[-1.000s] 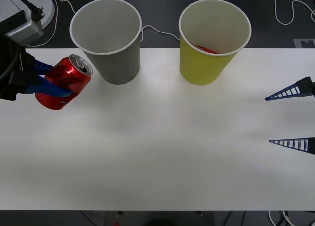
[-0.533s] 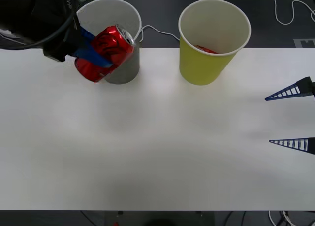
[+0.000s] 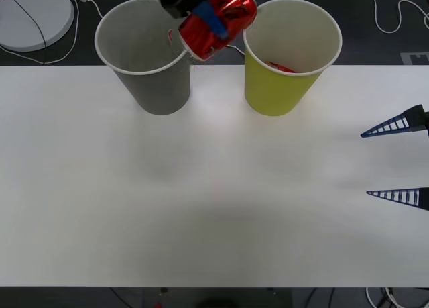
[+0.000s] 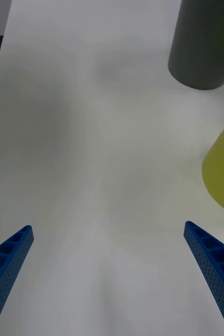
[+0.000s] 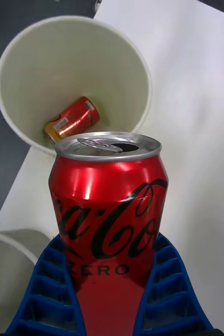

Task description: Put the can into the green bin and the plastic bottle into the gray bin

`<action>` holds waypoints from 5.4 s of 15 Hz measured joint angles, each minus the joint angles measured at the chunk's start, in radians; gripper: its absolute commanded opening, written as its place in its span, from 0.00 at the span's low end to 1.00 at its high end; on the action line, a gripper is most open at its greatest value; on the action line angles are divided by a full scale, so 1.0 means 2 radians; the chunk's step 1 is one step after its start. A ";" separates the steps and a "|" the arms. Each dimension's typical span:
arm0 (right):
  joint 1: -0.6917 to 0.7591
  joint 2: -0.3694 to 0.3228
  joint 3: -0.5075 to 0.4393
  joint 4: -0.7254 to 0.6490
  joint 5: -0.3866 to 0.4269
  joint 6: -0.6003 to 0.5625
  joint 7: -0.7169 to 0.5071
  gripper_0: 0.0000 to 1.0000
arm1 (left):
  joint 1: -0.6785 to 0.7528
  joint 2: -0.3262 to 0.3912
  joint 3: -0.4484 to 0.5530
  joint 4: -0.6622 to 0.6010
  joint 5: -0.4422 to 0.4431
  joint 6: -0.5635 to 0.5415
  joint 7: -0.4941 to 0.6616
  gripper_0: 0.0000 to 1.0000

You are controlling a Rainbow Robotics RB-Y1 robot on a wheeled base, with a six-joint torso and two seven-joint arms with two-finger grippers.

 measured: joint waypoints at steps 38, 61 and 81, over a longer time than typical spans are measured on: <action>0.000 0.000 0.000 0.000 0.000 0.000 0.000 1.00 | -0.078 -0.112 -0.021 0.250 0.039 0.015 -0.107 1.00; 0.000 0.000 0.000 0.000 0.000 0.000 0.000 1.00 | 0.558 0.113 0.412 -0.184 0.051 -0.028 -0.463 1.00; 0.000 0.000 0.000 0.000 0.000 0.000 0.000 1.00 | 0.709 0.107 0.484 -0.161 0.069 -0.051 -0.639 1.00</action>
